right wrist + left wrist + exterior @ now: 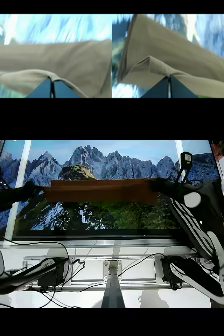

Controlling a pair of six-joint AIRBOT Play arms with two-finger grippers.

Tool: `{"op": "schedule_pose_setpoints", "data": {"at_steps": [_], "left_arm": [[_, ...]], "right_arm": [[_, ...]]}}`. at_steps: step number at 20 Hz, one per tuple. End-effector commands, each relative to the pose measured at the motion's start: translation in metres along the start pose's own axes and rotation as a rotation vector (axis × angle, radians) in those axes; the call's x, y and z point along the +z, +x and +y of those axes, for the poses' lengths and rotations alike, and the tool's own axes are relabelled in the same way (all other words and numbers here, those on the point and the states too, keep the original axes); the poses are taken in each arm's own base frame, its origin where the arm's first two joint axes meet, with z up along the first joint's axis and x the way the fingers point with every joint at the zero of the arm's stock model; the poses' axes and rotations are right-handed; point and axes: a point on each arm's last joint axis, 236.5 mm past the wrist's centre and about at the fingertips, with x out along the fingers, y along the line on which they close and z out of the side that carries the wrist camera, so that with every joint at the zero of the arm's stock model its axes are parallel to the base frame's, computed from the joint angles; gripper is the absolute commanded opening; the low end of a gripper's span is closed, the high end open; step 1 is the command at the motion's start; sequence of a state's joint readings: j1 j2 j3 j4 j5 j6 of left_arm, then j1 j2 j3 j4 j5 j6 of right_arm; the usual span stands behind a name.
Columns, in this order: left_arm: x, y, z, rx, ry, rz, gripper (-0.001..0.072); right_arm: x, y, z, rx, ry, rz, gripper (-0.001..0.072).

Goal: Fold the clothes and pants, and hang the long-sleeved shirts on hangers.

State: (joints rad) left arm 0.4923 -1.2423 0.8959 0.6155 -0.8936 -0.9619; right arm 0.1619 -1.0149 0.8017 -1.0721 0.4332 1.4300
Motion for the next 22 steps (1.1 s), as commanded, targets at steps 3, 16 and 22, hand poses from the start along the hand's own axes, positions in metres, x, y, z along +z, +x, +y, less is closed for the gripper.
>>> {"op": "schedule_pose_setpoints", "data": {"at_steps": [3,16,22], "left_arm": [[0.039,0.065,-0.009,0.138,0.064,-0.216,0.001],[-0.027,0.059,0.077,0.15,-0.021,0.175,0.0657],[-0.06,0.093,0.066,0.042,0.045,0.396,0.0598]], "right_arm": [[0.037,0.076,-0.036,-0.085,0.105,-0.126,0.0012],[-0.002,0.09,-0.113,-0.184,0.213,0.113,0.0657],[-0.029,0.084,-0.109,-0.164,0.202,0.236,0.0655]]}}
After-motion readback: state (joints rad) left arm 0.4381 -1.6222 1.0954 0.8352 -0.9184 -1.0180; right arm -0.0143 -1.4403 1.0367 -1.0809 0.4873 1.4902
